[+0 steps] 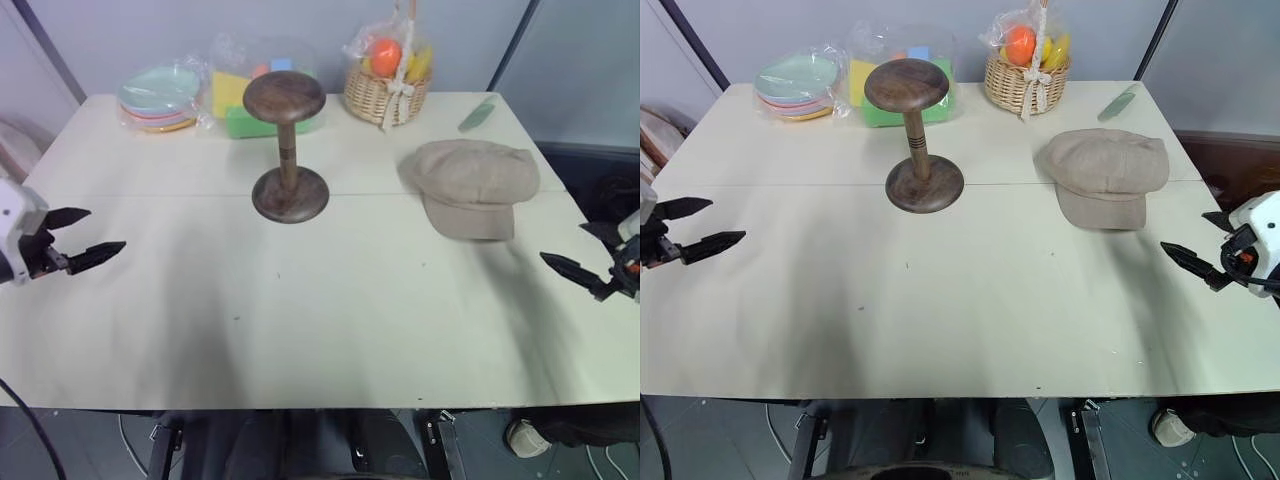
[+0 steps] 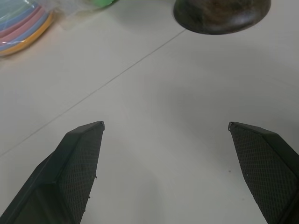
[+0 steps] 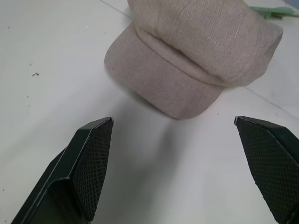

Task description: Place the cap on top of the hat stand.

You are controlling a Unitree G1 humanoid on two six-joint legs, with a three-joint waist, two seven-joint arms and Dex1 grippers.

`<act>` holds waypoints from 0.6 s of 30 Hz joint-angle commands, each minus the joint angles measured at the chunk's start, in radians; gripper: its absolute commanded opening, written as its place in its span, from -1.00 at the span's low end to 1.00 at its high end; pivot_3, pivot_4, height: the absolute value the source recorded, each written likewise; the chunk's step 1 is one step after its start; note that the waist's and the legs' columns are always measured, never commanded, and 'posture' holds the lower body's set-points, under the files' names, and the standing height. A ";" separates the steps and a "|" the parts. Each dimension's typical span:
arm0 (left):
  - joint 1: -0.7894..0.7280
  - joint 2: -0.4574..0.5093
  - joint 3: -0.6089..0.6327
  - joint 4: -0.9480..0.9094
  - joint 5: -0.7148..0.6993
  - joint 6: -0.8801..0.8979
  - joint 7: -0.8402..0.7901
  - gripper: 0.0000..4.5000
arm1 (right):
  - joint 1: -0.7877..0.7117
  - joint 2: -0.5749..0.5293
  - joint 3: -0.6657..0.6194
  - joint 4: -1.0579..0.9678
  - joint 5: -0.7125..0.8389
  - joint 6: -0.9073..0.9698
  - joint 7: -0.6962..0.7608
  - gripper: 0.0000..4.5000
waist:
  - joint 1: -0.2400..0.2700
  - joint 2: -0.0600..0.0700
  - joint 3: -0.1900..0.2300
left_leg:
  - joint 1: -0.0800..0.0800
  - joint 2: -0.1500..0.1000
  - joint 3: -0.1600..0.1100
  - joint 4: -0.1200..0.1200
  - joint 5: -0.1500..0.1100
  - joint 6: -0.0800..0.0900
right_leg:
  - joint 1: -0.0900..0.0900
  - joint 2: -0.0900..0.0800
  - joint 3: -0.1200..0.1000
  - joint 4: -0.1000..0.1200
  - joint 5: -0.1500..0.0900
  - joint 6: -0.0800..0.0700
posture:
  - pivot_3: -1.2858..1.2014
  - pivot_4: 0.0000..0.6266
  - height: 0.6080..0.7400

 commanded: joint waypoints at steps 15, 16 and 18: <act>-0.075 0.002 -0.004 0.016 -0.008 0.011 -0.009 1.00 | 0.039 0.005 -0.036 -0.027 0.000 -0.018 -0.024 0.90 | 0.000 0.000 0.000 | 0.000 0.000 0.000 0.000 0.000 0.000 | 0.000 0.000 0.000 0.000 0.000 0.000 | 0.03 -0.52 1.00; -0.084 0.001 -0.005 -0.001 -0.026 0.036 -0.018 1.00 | 0.045 0.001 -0.034 -0.035 -0.004 -0.019 -0.022 0.90 | 0.000 0.000 0.000 | 0.000 0.000 0.000 0.000 0.000 0.000 | 0.000 0.000 0.000 0.000 0.000 0.000 | 0.03 -0.52 1.00; -0.115 0.001 -0.011 -0.047 -0.075 0.120 -0.035 1.00 | 0.049 -0.011 -0.028 -0.057 -0.020 -0.010 -0.038 0.90 | 0.001 0.000 0.000 | 0.000 0.000 0.000 0.000 0.000 0.000 | 0.000 0.000 0.000 0.000 0.000 0.000 | 0.03 -0.52 1.00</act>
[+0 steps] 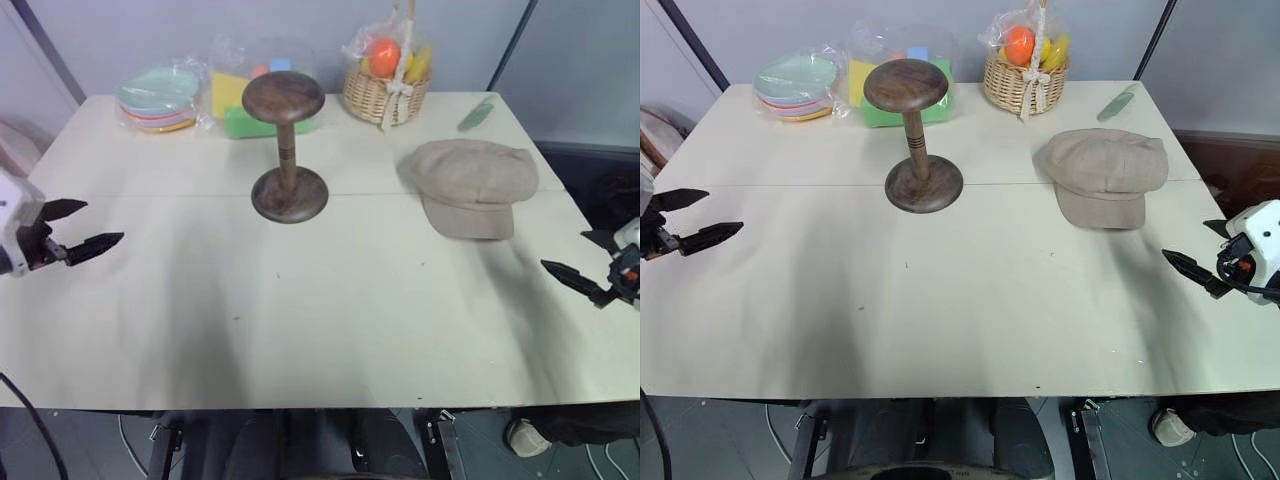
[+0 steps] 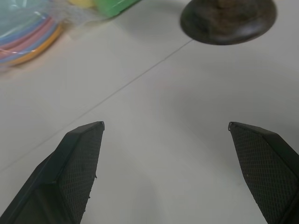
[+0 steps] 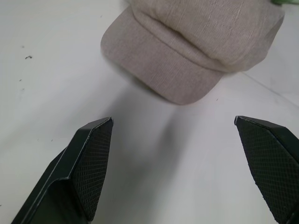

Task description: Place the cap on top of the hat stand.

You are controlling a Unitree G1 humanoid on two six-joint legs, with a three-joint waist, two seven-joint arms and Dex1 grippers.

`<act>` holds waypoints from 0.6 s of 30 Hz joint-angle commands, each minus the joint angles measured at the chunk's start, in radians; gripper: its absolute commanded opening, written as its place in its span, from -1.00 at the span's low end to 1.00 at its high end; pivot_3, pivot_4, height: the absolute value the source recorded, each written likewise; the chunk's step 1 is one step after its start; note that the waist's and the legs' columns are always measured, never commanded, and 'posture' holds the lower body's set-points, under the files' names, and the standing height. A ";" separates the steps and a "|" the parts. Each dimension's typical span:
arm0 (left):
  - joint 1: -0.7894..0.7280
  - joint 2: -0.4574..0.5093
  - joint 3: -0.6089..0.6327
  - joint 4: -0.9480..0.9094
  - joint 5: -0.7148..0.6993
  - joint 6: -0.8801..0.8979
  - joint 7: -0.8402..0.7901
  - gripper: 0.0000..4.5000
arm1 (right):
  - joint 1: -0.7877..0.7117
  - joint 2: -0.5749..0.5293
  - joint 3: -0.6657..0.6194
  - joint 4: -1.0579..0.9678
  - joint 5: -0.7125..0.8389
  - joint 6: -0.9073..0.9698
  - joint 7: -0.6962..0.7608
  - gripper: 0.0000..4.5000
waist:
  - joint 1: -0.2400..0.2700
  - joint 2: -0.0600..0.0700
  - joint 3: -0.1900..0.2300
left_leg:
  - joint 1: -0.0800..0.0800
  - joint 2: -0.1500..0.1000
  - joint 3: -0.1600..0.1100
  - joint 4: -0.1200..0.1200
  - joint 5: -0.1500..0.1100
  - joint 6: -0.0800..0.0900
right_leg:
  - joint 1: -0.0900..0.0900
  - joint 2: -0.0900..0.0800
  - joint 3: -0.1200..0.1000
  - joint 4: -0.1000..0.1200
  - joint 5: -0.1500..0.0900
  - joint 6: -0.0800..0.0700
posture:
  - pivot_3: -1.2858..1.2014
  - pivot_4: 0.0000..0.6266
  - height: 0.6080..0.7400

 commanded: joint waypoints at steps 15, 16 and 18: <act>-0.349 -0.041 -0.192 -0.570 -0.540 0.646 -0.143 1.00 | -0.098 -0.050 0.392 -0.290 -0.593 -0.078 -0.394 0.90 | -0.007 0.000 0.000 | -0.001 -0.002 0.000 0.001 0.000 0.000 | -0.001 0.001 0.000 0.002 0.000 0.000 | 0.03 -0.52 1.00; -0.367 -0.049 -0.206 -0.574 -0.546 0.655 -0.145 1.00 | -0.118 -0.039 0.426 -0.264 -0.629 -0.088 -0.417 0.90 | -0.007 0.000 0.000 | -0.001 -0.003 0.000 0.002 0.000 0.000 | -0.001 0.001 0.000 0.002 0.000 0.000 | 0.03 -0.52 1.00; -0.410 -0.072 -0.231 -0.570 -0.554 0.666 -0.144 1.00 | -0.165 -0.019 0.500 -0.190 -0.700 -0.125 -0.456 0.90 | -0.008 0.000 0.000 | -0.001 -0.003 0.000 0.002 0.000 0.000 | -0.002 0.001 0.001 0.003 0.000 0.000 | 0.03 -0.52 1.00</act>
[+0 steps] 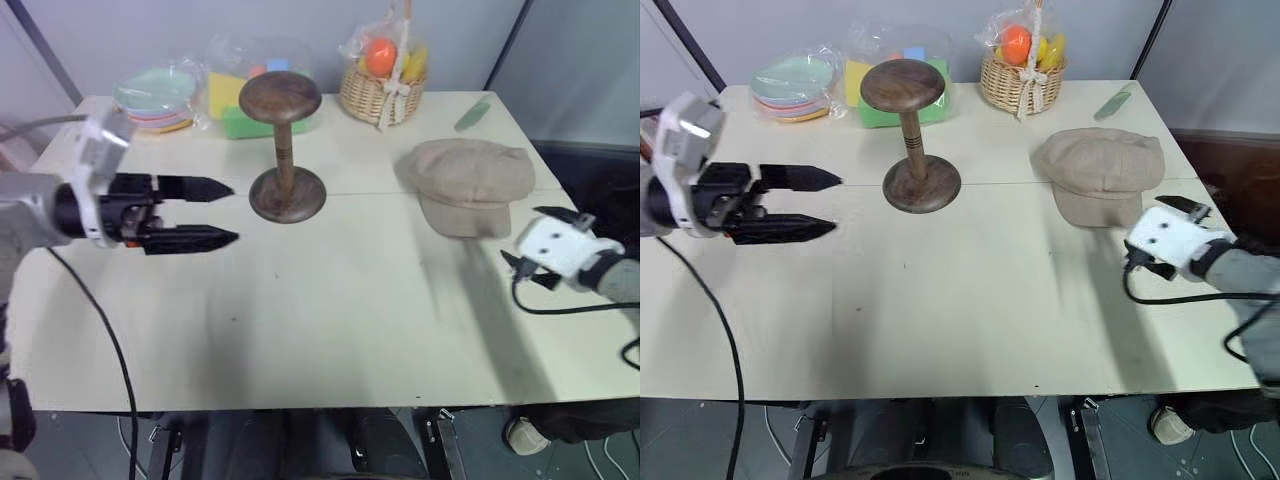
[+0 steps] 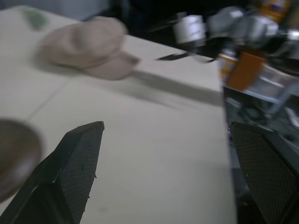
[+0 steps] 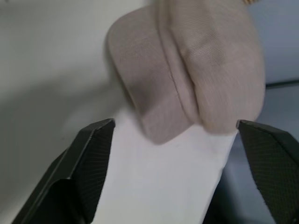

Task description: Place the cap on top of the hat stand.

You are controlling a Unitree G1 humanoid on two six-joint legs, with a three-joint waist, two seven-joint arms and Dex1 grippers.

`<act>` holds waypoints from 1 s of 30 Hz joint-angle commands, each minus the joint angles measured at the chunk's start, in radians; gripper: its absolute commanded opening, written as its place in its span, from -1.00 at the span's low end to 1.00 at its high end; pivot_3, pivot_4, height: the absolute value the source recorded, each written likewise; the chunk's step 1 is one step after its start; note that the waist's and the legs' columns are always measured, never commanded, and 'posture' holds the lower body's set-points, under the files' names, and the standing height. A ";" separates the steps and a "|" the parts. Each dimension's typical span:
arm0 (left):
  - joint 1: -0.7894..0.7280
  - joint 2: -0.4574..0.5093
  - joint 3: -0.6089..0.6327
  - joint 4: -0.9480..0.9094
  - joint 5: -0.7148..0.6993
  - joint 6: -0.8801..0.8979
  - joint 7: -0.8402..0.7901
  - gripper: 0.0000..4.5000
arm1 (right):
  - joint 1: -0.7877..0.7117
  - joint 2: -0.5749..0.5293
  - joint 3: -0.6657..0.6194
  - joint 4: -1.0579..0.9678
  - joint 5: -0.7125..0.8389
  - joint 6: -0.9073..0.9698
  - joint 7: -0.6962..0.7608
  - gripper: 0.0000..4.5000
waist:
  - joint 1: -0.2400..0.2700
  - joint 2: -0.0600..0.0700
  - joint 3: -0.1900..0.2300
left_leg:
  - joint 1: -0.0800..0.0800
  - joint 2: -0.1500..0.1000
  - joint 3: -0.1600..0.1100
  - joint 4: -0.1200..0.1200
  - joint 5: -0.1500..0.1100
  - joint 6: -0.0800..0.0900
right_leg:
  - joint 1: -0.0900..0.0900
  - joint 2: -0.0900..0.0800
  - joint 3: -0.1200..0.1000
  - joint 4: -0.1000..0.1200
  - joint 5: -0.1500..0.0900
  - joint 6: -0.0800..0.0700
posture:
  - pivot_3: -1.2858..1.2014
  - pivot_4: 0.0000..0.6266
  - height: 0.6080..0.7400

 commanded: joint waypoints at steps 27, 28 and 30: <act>-0.173 -0.096 -0.048 0.050 0.020 0.001 0.055 1.00 | -0.523 0.344 0.345 0.871 -0.292 -0.399 -0.356 -0.97 | -0.042 -0.002 -0.001 | 0.002 0.000 -0.002 0.000 0.000 0.000 | 0.001 0.002 0.000 0.003 0.000 0.000 | 0.03 -0.52 1.00; -0.170 -0.095 -0.046 0.049 0.020 0.001 0.055 1.00 | -0.521 0.347 0.332 0.857 -0.281 -0.386 -0.354 -0.97 | -0.042 -0.003 -0.001 | 0.002 0.000 -0.002 0.000 0.000 0.000 | 0.001 0.002 0.000 0.003 0.000 0.000 | 0.03 -0.52 1.00; -0.163 -0.094 -0.034 0.045 0.015 0.003 0.067 1.00 | -0.524 0.348 0.300 0.814 -0.256 -0.354 -0.345 -0.97 | -0.042 -0.003 -0.001 | 0.002 0.000 -0.002 0.000 0.000 0.000 | 0.001 0.002 0.000 0.003 0.000 0.000 | 0.03 -0.52 1.00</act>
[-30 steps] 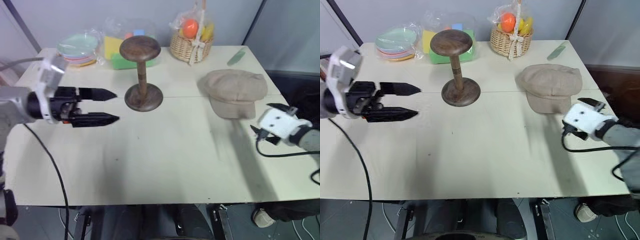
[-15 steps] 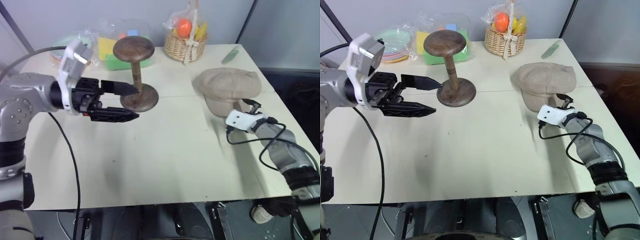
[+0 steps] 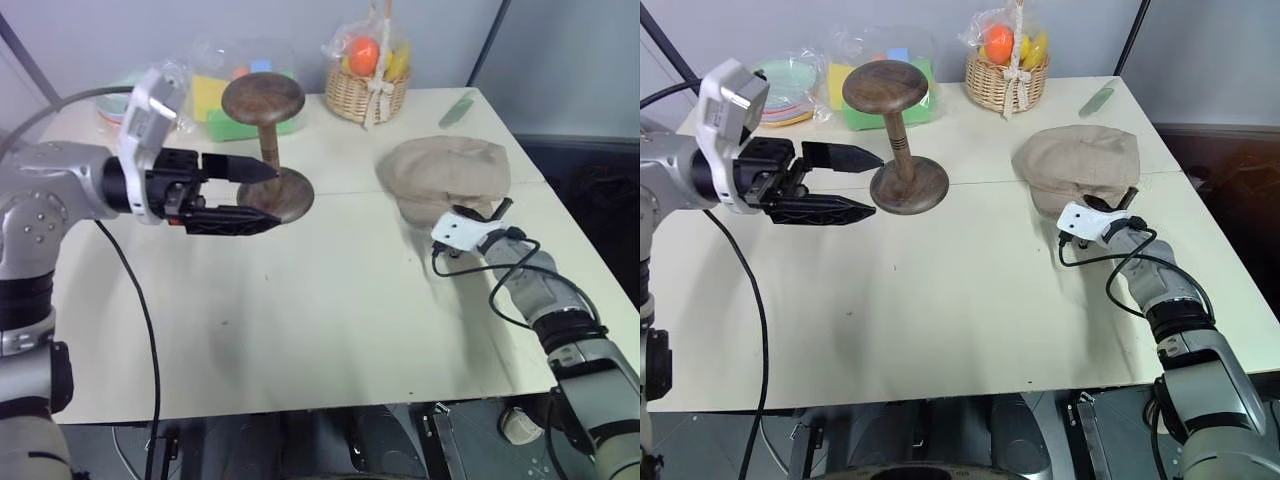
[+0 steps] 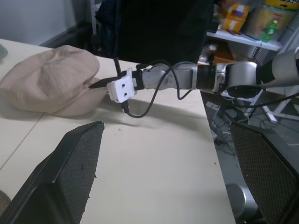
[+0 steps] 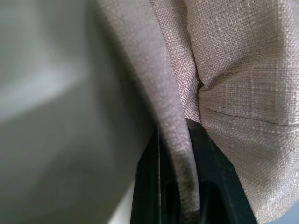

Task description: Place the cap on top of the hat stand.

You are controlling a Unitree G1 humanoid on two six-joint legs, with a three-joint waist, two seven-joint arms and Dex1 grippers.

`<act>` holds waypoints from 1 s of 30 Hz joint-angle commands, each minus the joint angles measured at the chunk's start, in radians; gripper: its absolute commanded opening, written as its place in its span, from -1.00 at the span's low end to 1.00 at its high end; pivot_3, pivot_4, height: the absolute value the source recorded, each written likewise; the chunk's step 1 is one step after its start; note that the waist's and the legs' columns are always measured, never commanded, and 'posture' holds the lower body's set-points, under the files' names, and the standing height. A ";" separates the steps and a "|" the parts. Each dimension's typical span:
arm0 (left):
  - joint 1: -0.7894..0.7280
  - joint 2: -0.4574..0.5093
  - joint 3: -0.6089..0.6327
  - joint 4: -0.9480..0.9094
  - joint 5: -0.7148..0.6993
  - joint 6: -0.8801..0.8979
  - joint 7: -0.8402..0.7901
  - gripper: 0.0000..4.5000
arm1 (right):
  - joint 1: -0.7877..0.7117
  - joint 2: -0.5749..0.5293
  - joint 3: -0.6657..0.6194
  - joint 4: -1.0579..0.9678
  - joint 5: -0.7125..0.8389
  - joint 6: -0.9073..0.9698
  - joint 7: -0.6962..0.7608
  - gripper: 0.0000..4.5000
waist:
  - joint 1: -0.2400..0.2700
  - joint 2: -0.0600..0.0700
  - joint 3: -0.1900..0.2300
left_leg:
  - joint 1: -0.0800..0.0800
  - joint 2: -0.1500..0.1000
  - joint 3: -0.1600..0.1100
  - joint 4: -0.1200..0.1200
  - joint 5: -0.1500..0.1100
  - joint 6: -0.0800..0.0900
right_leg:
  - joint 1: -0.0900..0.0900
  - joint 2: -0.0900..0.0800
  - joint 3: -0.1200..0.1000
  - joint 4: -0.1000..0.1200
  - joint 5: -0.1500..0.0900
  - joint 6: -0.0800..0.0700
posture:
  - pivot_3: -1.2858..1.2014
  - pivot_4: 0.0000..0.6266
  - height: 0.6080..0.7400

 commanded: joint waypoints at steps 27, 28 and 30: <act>0.358 0.095 0.715 -0.179 -0.229 0.020 0.555 1.00 | -0.445 0.356 0.068 -0.420 0.135 0.033 0.200 -0.97 | 0.027 -0.001 0.000 | -0.003 0.000 -0.005 -0.001 0.001 -0.001 | -0.004 -0.003 -0.001 0.000 0.000 0.000 | 0.03 -0.52 1.00; 0.364 0.100 0.718 -0.183 -0.237 0.020 0.561 1.00 | -0.418 0.363 0.084 -0.418 0.124 0.033 0.203 -0.97 | 0.028 -0.001 0.000 | -0.003 0.000 -0.005 -0.001 0.001 -0.001 | -0.004 -0.003 -0.001 -0.001 0.000 0.000 | 0.03 -0.52 1.00; 0.370 0.110 0.719 -0.188 -0.254 0.019 0.572 1.00 | -0.386 0.373 0.104 -0.405 0.101 0.039 0.200 -0.97 | 0.024 -0.001 0.000 | -0.003 0.000 -0.005 -0.001 0.001 -0.002 | -0.005 -0.004 -0.001 0.000 0.000 0.000 | 0.03 -0.52 1.00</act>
